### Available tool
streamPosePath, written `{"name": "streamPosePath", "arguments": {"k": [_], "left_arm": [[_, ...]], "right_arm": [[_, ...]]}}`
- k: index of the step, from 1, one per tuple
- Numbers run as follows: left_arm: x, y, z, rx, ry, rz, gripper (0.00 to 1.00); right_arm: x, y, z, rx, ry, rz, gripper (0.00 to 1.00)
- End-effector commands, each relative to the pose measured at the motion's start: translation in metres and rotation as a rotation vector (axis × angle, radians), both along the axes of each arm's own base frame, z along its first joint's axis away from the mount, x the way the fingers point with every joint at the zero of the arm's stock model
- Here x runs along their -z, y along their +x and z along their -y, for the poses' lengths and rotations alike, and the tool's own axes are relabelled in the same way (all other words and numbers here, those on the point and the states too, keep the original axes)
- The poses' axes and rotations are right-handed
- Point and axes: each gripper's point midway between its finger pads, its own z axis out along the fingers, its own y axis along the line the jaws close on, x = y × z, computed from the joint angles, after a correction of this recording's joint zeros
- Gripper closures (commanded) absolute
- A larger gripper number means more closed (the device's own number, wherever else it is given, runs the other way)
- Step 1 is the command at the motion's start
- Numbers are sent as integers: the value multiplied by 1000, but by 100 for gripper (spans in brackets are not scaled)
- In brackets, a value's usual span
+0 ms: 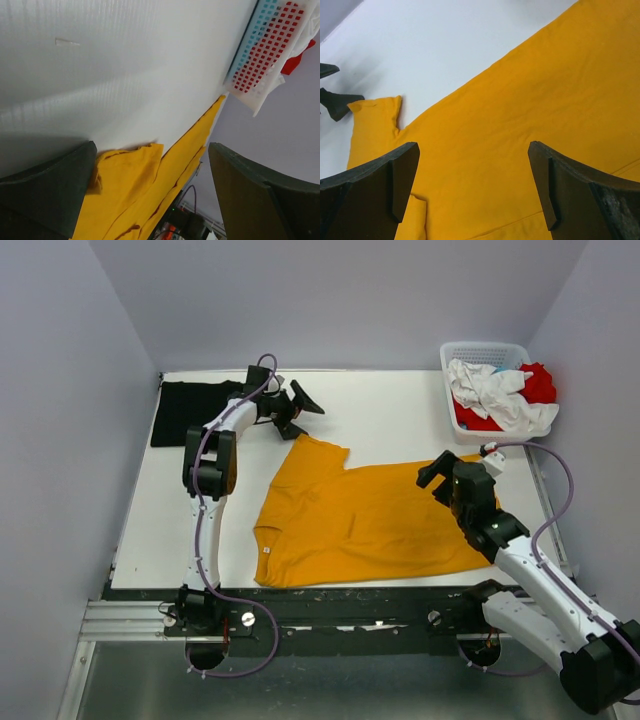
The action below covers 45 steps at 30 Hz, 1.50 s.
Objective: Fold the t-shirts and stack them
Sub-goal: Grab the side of the flattened tshirt furthest away from the robot with both arms
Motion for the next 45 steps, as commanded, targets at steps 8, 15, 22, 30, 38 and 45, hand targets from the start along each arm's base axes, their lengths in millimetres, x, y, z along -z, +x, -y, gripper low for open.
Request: {"name": "streamPosePath", "arguments": {"k": [8,15,22,30,38,45], "left_arm": [[1,-45,-6,41,102,-127,1],[0,-51,-18,58,225,-86,1],[6,-70,-5,113,294,-68,2],[7,-72,-1,121,332,-75,2],[8,-75,3,129,388,-62,1],[9,-75,3,125,389,-71,20]], "right_arm": [[-20,-3,1,6,30,40,0],[-20,-3,2,12,31,43,0],[-24,-3,2,12,41,55,0],[-24,-3,-2,8,68,54,0],[-23,-4,-10,-16,107,44,0],[-28,-5,-11,-27,116,58,0]]}}
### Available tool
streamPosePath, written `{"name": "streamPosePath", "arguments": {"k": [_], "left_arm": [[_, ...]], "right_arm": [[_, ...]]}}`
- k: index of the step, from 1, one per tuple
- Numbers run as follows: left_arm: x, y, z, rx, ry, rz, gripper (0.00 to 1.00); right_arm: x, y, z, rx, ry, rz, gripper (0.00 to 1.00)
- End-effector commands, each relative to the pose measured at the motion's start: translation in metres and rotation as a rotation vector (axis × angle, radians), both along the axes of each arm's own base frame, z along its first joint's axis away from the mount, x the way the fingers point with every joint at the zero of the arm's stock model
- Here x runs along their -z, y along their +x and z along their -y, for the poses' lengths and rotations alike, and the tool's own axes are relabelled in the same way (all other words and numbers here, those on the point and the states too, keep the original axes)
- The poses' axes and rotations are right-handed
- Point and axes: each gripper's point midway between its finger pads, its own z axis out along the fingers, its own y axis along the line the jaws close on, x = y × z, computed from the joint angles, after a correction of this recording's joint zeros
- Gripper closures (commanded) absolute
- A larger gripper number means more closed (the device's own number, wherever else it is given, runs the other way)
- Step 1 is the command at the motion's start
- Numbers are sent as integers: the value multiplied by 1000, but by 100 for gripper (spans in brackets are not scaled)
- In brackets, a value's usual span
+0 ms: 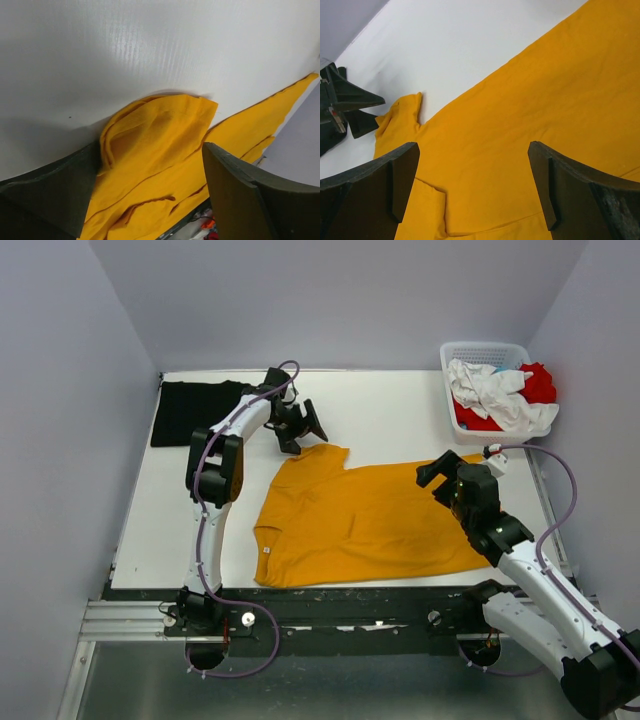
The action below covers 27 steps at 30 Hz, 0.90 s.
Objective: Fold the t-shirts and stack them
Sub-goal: Grab the side of the flattened tshirt furthest away from the robot with both arms
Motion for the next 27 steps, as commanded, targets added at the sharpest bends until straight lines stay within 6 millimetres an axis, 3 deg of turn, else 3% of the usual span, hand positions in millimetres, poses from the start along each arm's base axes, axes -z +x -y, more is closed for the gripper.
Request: {"name": "streamPosePath", "arguments": {"k": [1,4,9,12,15,19,24,27], "left_arm": [[-10,1,-4,-3,43,21,26],[-9,-1,-4,-9,42,11,58],[-9,-2,-3,-10,43,7,84],[-9,-2,-3,-9,44,8,85],[-8,-2,-3,-13,51,7,100],[-11,1,-4,13,77,45,100],[-35,4,-11,80,160,196,100],[-45,-1,-16,118,172,271,100]], "right_arm": [[-15,-1,-2,-6,26,24,0],[-16,-2,0,-1,26,26,0],[-18,-3,0,2,31,29,0],[-18,-3,0,1,32,28,0],[-18,-3,0,1,32,28,0],[-15,2,8,28,-29,24,0],[6,18,32,119,-248,-137,0],[19,40,49,198,-416,-256,0]]}}
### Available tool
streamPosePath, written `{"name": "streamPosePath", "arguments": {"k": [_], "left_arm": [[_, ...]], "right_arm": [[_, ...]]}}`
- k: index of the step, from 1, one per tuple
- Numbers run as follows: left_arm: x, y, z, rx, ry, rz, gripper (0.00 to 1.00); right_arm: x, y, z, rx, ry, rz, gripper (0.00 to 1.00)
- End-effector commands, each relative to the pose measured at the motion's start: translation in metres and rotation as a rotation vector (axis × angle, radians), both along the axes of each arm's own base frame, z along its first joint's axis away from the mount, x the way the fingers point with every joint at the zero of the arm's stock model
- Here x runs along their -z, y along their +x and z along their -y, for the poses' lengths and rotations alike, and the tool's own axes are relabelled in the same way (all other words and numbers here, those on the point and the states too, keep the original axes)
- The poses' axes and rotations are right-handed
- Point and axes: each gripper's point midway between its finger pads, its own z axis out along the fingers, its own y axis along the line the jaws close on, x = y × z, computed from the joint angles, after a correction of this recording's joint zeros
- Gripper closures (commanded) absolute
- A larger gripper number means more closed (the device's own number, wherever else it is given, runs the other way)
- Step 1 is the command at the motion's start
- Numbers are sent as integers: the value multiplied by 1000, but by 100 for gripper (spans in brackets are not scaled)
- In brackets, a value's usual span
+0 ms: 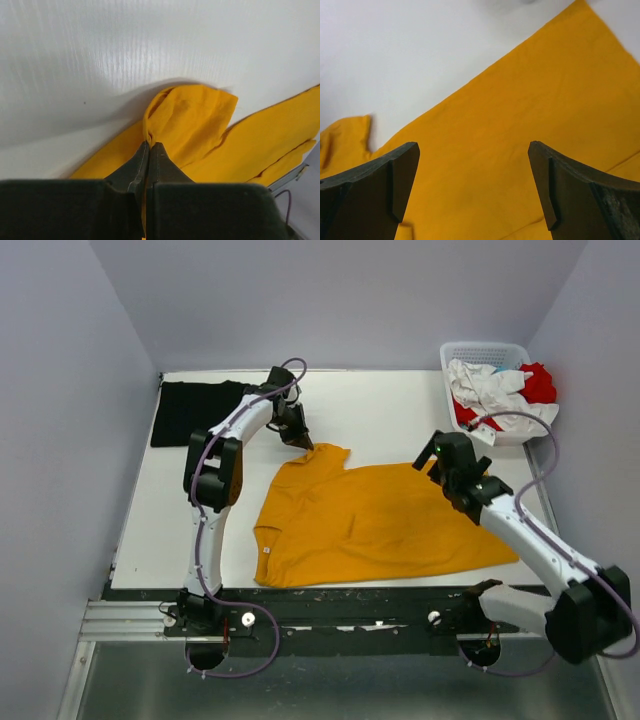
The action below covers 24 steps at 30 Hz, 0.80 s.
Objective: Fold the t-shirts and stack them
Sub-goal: Grab the side of the flattened tshirt furthest away from the robot with both arms
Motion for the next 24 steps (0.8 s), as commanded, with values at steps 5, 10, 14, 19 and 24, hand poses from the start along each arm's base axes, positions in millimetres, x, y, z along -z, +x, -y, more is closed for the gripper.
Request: {"name": "streamPosePath", "arguments": {"k": [5,10,14,19,24], "left_arm": [[-58,0,-10,143,51,263,100],[-63,-2,-9,184,40,300,100],[-66,-5,-12,196,44,327,100],[-71,-7,-14,218,30,364,100],[-72,-5,-14,236,33,378,100]], "right_arm": [[43,62,63,257,-392,-312,0],[61,106,73,340,-483,-353,1],[76,125,78,394,-529,-387,1],[96,127,93,431,-587,-440,2],[115,118,110,468,-620,-492,4]]}}
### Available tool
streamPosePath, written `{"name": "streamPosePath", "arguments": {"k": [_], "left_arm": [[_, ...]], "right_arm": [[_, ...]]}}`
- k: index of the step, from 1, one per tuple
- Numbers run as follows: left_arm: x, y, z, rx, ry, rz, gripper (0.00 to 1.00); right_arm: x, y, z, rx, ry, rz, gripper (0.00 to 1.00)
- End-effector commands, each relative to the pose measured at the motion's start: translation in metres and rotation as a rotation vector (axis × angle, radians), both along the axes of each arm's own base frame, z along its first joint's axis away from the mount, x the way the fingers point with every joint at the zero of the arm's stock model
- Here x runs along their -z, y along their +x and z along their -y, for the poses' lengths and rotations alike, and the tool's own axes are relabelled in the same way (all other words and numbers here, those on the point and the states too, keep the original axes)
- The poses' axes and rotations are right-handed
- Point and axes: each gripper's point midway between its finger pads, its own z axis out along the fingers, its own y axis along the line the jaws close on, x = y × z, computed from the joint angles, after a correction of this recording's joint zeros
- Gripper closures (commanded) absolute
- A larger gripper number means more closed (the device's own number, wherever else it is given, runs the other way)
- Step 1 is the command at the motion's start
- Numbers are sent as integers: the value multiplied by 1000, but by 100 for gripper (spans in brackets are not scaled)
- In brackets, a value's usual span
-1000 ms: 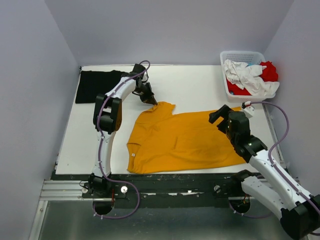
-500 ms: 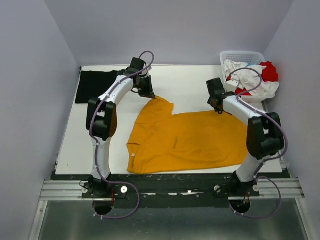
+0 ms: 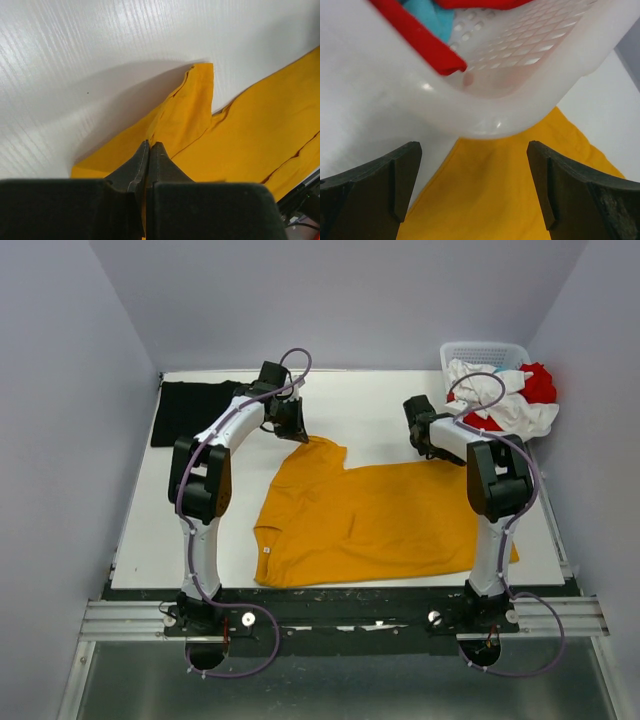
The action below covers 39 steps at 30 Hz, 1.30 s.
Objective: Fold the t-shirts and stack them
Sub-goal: Grab the side of the flattened tshirt furthest away from the robot with both arms, then fold the other side of the tshirt into a rectangle
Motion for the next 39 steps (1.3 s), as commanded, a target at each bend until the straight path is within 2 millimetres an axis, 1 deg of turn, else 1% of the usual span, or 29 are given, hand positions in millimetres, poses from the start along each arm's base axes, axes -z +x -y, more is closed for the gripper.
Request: {"name": "streamPosePath", "arguments": {"k": [1,3,6,9,10,11,14,16,18,20,24,26,29,31,32,34,36,39], "left_arm": [[-29,9,-1,34,-25,101,100],[-32,11,-2,37,-36,110,100],[-34,13,-7,27,-39,114,100],[-34,16,-14,11,-43,111,100],[-34,16,-15,7,-44,111,100],[-34,17,-17,2,-41,112,100],[-35,18,-19,-1,-42,117,100],[-35,18,-19,1,-43,120,100],[-36,17,-18,7,-45,122,100],[-37,16,-18,9,-46,128,100],[-41,15,-19,12,-44,140,100],[-42,15,-20,12,-43,143,100],[-41,15,-20,11,-39,144,100],[-42,15,-19,16,-43,145,100],[-44,15,-18,21,-49,151,100],[-48,15,-16,37,-60,164,100],[-54,12,-14,63,-63,181,100],[-61,0,-4,123,-41,223,100]], "right_arm": [[9,-11,27,81,-83,-36,5],[15,-14,35,95,-80,-57,5],[22,-18,45,115,-81,-79,9],[25,-22,56,145,-77,-89,16],[26,-23,57,149,-73,-92,22],[25,-25,59,155,-72,-93,24],[21,-29,64,169,-100,-87,39],[18,-31,68,181,-116,-79,43],[18,-30,69,184,-120,-72,51],[20,-27,68,181,-119,-70,56],[25,-21,67,178,-122,-73,70],[28,-18,67,179,-119,-76,74],[30,-18,66,184,-114,-68,82],[30,-17,65,185,-105,-57,92],[30,-15,64,182,-96,-47,99],[27,-7,62,164,-76,-20,99],[20,-1,59,147,-56,10,99],[7,1,54,124,-8,55,99]]}}
